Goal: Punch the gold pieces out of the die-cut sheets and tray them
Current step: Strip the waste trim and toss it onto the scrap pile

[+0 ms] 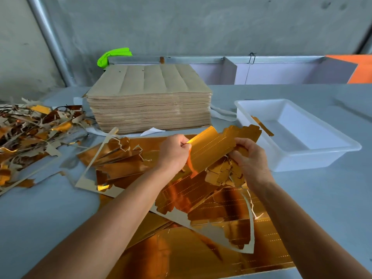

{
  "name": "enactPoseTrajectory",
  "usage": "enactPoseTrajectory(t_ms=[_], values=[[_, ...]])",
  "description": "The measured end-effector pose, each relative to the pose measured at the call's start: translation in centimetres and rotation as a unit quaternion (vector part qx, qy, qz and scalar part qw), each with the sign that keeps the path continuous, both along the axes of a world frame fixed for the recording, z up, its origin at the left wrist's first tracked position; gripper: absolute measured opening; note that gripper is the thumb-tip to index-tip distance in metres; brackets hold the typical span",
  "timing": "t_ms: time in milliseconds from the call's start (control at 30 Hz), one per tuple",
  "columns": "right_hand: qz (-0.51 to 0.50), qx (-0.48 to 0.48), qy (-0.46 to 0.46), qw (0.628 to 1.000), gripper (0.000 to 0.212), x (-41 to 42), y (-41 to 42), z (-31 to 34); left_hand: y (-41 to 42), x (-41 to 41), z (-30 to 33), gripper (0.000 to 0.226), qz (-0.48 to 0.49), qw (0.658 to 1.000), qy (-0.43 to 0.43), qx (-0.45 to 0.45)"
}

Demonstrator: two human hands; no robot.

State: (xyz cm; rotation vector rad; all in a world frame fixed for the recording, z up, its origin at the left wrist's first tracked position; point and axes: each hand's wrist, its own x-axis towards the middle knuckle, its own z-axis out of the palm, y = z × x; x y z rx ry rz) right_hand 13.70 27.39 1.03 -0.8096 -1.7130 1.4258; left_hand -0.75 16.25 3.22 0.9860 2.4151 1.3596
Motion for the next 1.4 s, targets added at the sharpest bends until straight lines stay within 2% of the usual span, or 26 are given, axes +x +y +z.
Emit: enactPoseTrajectory(t_ms=[200,300,367,433,533,667,800,867,967,1067,1133,1200,1300,1400], values=[[-0.046,0.027,-0.02,0.998,0.024,0.7,1.1,-0.3,-0.8,-0.5,0.8,0.021,-0.018,0.999,-0.026,0.01],[-0.072,0.077,-0.067,0.992,0.024,1.1,1.7,-0.4,-1.6,-1.5,1.7,0.013,-0.049,0.98,-0.19,0.033],[-0.077,0.105,-0.093,0.987,0.025,1.5,1.9,-0.3,-2.4,-2.2,2.4,0.013,-0.095,0.949,-0.294,0.054],[-0.082,0.095,-0.092,0.988,0.026,1.9,2.1,-0.1,-3.2,-3.1,2.7,0.018,-0.153,0.92,-0.357,0.052],[-0.078,0.083,-0.097,0.989,0.024,2.5,2.4,0.2,-4.2,-4.4,2.6,0.021,-0.183,0.907,-0.378,0.039],[-0.044,0.147,-0.133,0.979,0.02,2.2,2.2,0.5,-4.2,-4.3,1.7,0.004,-0.165,0.886,-0.418,0.114],[0.039,0.175,-0.137,0.974,0.035,1.1,1.0,1.2,-3.1,-2.6,1.1,0.009,-0.185,0.848,-0.47,0.158],[0.061,0.18,-0.145,0.971,0.034,0.8,0.6,1.4,-2.7,-2.0,0.9,0.009,-0.192,0.832,-0.491,0.173],[0.098,0.111,-0.094,0.985,0.032,0.8,0.4,2.1,-2.7,-2.0,0.9,0.018,-0.233,0.847,-0.454,0.149],[0.137,0.061,-0.05,0.987,0.033,1.1,0.3,3.3,-3.0,-2.7,1.9,0.016,-0.262,0.884,-0.376,0.094],[0.16,0.075,-0.071,0.982,0.032,0.9,0.4,3.8,-3.1,-3.2,3.2,0.017,-0.281,0.913,-0.292,0.043],[0.186,0.089,-0.105,0.973,0.033,0.5,0.2,4.0,-3.0,-3.2,4.9,0.021,-0.313,0.935,-0.165,-0.026],[0.227,0.101,-0.152,0.957,0.041,-0.2,-0.5,4.1,-2.1,-2.1,7.2,0.02,-0.351,0.929,0.033,-0.115],[0.285,0.055,-0.114,0.95,0.061,-0.5,-1.1,3.9,-1.0,-0.8,8.2,0.018,-0.362,0.903,0.173,-0.152]])
